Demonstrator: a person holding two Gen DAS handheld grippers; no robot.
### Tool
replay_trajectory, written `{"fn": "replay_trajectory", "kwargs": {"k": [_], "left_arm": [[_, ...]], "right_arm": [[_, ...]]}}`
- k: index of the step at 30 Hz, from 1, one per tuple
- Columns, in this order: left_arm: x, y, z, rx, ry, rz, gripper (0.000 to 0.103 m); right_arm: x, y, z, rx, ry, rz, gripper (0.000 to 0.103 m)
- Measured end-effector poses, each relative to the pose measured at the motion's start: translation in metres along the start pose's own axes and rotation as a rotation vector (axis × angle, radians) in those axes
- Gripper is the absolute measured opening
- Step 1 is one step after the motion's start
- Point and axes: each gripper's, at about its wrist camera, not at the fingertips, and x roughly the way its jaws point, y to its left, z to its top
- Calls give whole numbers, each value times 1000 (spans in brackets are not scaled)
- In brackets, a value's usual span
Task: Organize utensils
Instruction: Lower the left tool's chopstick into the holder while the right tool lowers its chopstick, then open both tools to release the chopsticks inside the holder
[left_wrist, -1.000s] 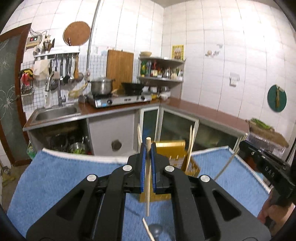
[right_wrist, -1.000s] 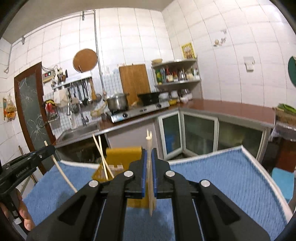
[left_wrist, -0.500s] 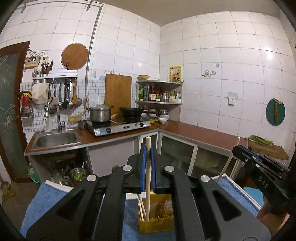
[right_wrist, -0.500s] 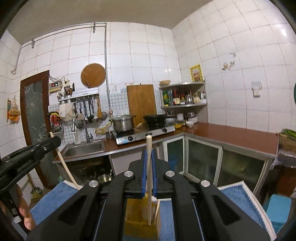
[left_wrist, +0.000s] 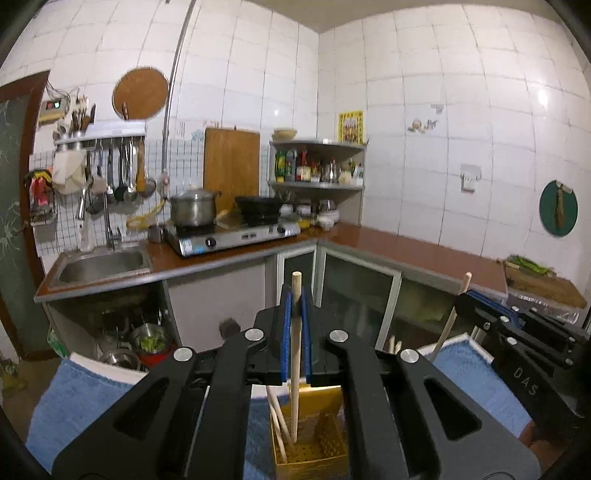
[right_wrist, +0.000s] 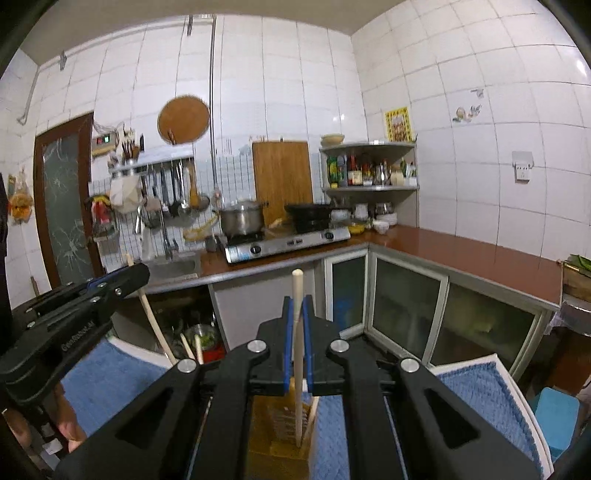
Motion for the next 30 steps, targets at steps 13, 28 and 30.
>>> {"fn": "replay_trajectory", "kwargs": {"k": [13,28,30], "left_arm": [[59,17,-78,-4,177,25,5],[18,36,-98,-7,205,59,83],[6,45,-103,-22,230,64,88]], "right_arm": [[48,-11,-75,17,143,20,5],[25,-10,-88,25,187,34,20],[14,-8,-92,21,188,13,54]]}}
